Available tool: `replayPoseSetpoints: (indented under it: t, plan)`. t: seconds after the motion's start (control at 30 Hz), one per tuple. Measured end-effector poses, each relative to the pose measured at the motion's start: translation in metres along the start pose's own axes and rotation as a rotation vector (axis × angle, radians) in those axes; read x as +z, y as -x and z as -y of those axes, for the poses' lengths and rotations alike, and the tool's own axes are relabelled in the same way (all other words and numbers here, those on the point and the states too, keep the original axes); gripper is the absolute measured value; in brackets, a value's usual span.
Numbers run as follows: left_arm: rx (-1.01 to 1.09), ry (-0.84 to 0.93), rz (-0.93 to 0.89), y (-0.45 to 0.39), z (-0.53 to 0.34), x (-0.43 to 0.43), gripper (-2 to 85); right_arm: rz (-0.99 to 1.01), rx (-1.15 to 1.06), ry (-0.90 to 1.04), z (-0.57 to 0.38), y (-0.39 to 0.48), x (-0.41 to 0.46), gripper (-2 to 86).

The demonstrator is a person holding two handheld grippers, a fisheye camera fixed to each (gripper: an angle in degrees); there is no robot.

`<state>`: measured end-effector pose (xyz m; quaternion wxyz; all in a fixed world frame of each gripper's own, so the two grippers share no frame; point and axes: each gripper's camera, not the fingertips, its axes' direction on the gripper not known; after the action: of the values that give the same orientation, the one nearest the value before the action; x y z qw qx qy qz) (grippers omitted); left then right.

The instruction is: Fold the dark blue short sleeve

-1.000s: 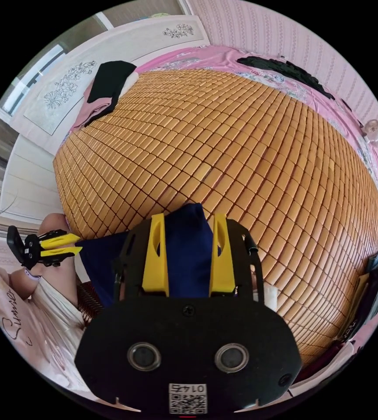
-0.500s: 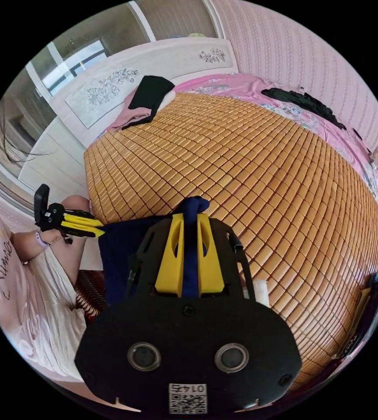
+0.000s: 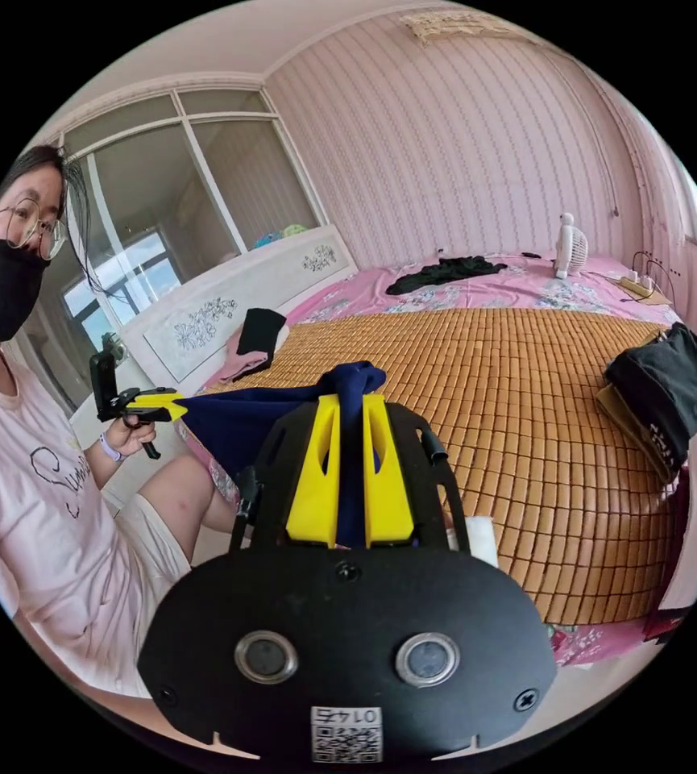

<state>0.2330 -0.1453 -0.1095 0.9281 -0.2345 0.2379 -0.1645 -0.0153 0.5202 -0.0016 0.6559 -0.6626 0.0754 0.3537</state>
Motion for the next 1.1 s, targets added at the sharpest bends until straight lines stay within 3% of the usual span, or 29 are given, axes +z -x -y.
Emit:
replayPoseSetpoints:
  t: [0.17,0.3,0.4,0.5,0.63,0.73,0.9,1.1]
  plan:
    - [0.142,-0.030,-0.077,-0.021,0.107,0.056,1.0,-0.125,-0.014,-0.061,0.031,-0.050,-0.075,4.5]
    - [0.155,-0.078,-0.222,-0.034,0.189,0.136,1.3,-0.415,-0.105,0.091,0.118,-0.104,-0.144,4.9]
    - [0.077,-0.093,-0.382,-0.033,0.271,0.224,2.5,-0.508,0.009,0.284,0.210,-0.183,-0.158,6.6]
    - [-0.102,-0.087,-0.473,-0.012,0.341,0.321,5.0,-0.769,0.154,0.247,0.265,-0.249,-0.158,8.2]
    - [-0.219,0.011,-0.350,0.018,0.362,0.395,5.9,-0.782,0.195,0.233,0.227,-0.267,-0.136,10.0]
    - [-0.150,0.058,-0.318,0.032,0.331,0.374,5.4,-0.717,0.048,0.205,0.149,-0.216,-0.130,8.8]
    - [-0.036,0.104,-0.144,0.052,0.222,0.263,3.3,-0.663,-0.045,0.290,-0.004,-0.094,-0.123,6.9]
    - [-0.273,0.128,0.128,0.084,0.087,0.071,-0.2,-0.599,0.047,0.350,-0.106,0.040,-0.118,6.0]
